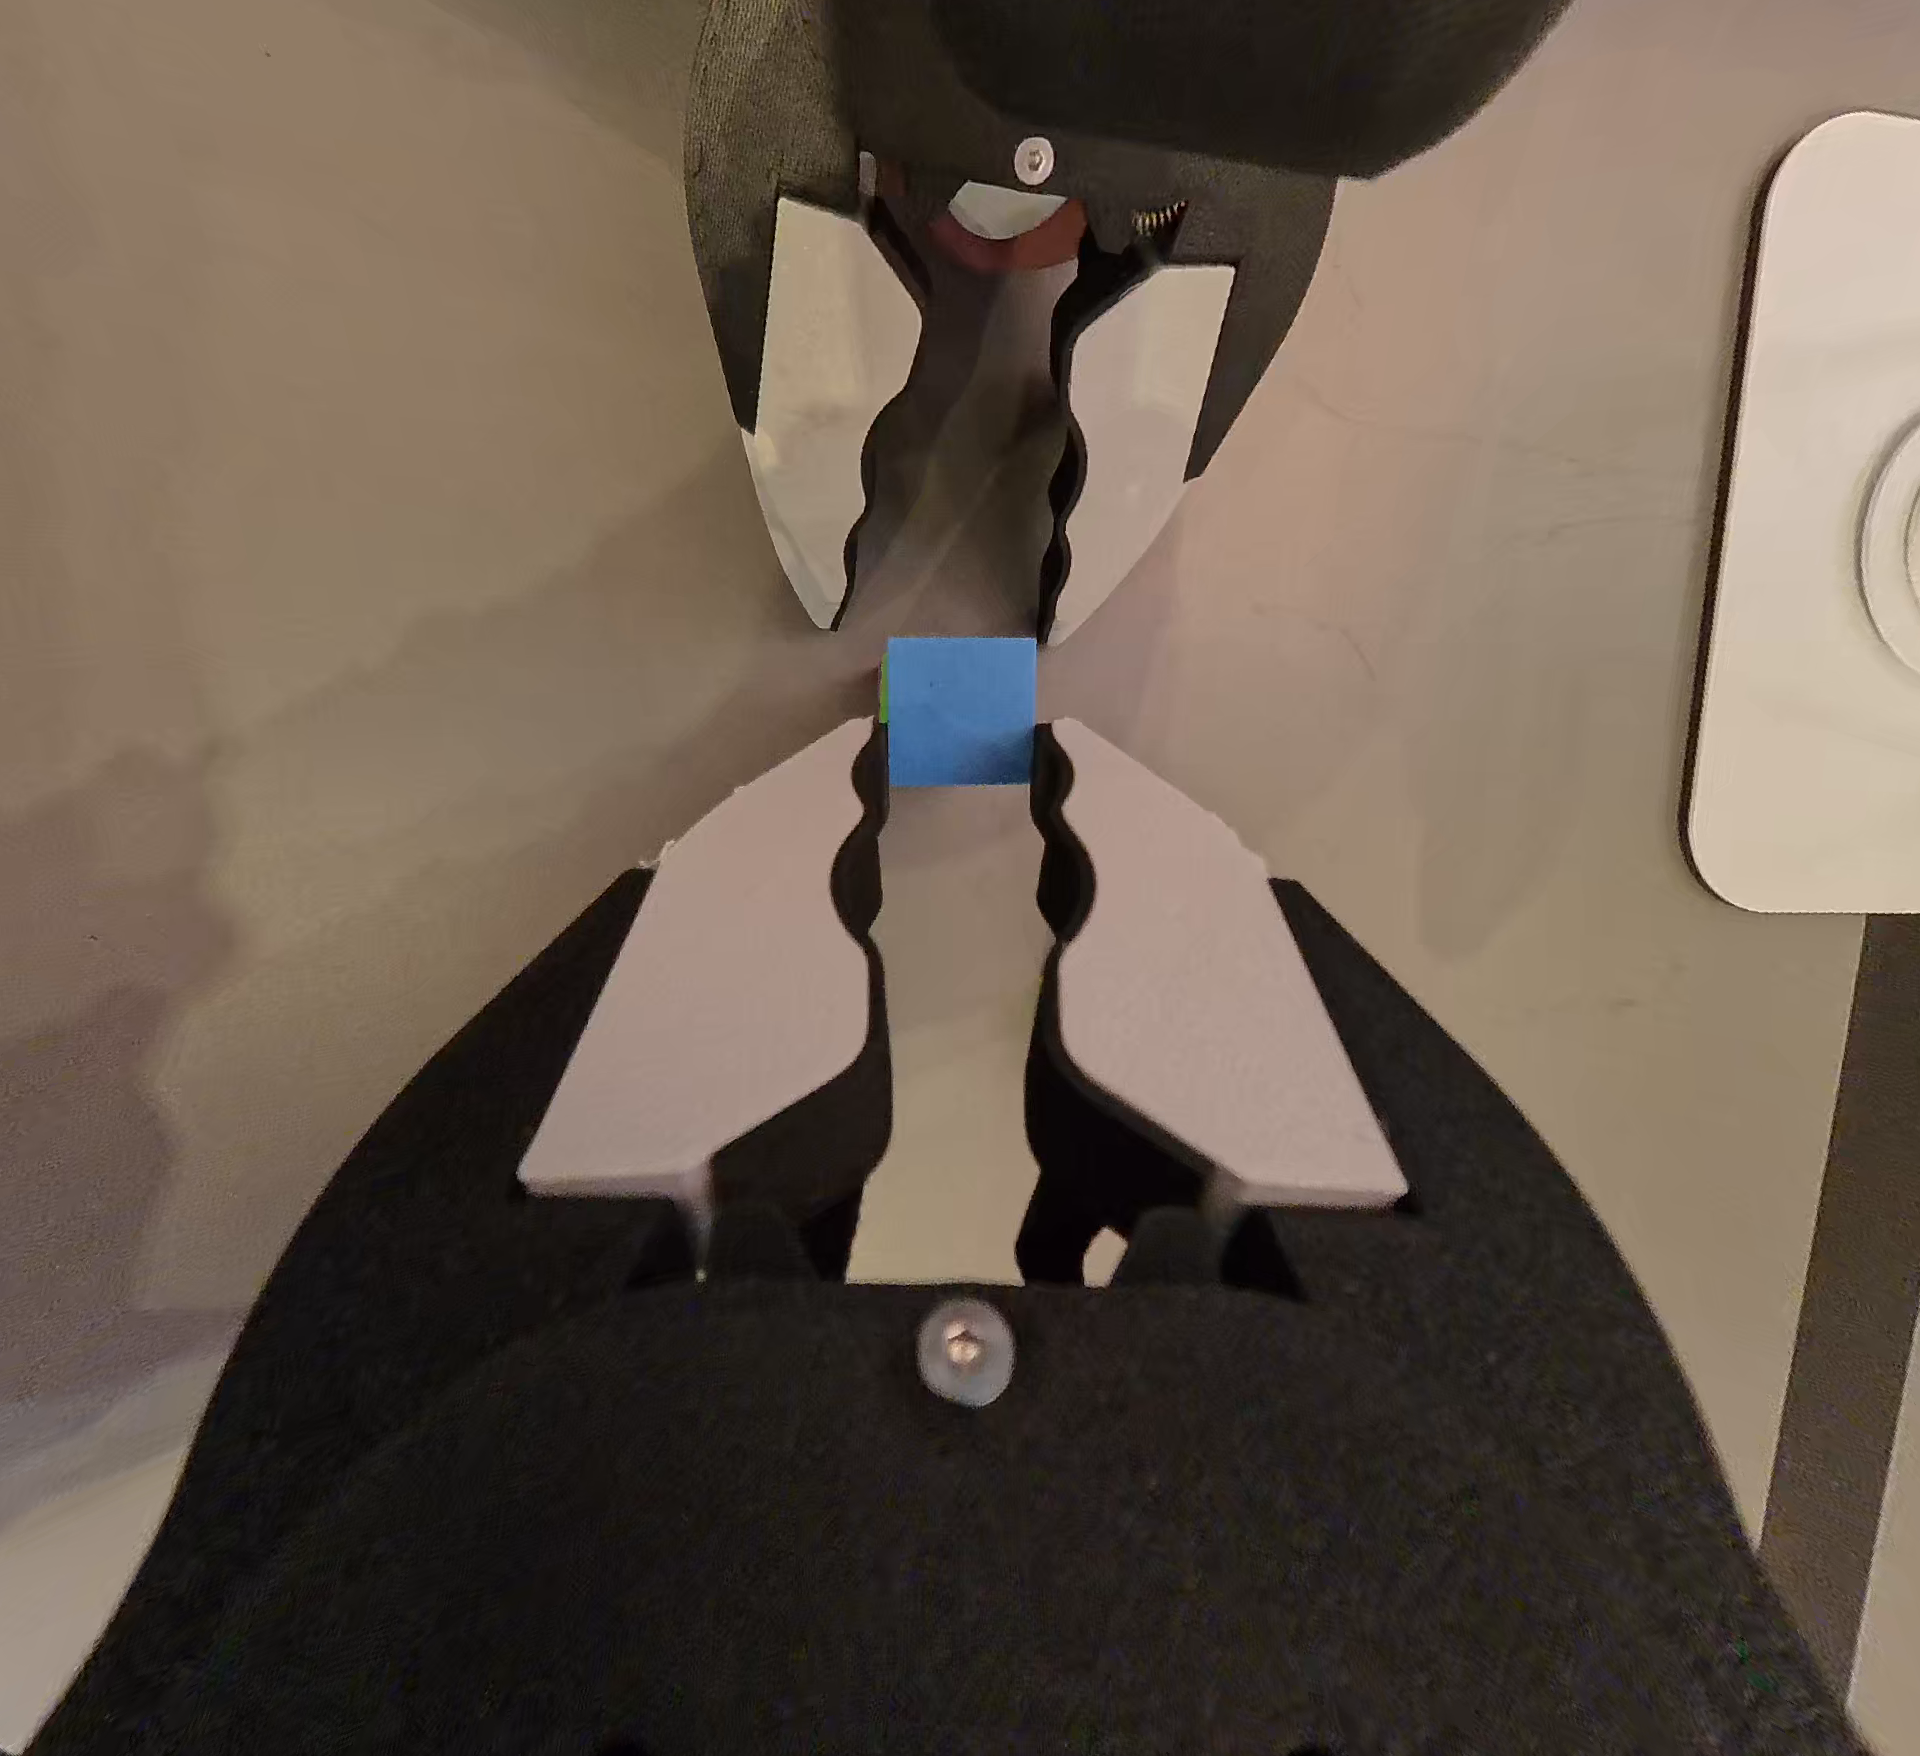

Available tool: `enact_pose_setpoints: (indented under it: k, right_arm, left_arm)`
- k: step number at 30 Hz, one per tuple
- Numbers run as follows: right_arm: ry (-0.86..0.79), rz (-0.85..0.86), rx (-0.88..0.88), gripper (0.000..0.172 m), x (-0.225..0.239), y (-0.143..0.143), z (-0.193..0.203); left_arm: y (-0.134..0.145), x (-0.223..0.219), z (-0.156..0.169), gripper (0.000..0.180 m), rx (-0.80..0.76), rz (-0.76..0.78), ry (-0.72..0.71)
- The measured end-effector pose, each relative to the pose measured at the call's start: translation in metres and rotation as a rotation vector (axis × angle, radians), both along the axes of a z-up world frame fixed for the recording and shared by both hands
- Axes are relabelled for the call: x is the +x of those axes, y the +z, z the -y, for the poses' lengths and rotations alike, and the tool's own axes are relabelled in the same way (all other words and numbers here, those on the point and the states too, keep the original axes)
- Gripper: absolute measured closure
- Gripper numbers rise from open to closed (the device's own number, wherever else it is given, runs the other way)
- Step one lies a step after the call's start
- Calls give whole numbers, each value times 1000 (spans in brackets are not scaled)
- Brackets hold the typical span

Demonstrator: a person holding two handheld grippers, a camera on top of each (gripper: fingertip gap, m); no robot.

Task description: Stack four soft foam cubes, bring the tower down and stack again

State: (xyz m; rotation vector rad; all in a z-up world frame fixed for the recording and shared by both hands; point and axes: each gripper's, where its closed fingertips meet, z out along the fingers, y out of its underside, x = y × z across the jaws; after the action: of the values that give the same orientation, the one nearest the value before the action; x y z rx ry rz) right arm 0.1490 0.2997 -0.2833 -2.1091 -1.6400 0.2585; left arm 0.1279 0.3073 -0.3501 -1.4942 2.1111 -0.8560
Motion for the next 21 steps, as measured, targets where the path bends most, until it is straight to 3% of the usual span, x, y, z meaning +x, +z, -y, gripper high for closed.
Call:
enact_pose_setpoints:
  k: [21]
  right_arm:
    - [-30, 4, -17, 146, 0, -4, 0]
  left_arm:
    - [0, 0, 0, 128, -2, 0, 0]
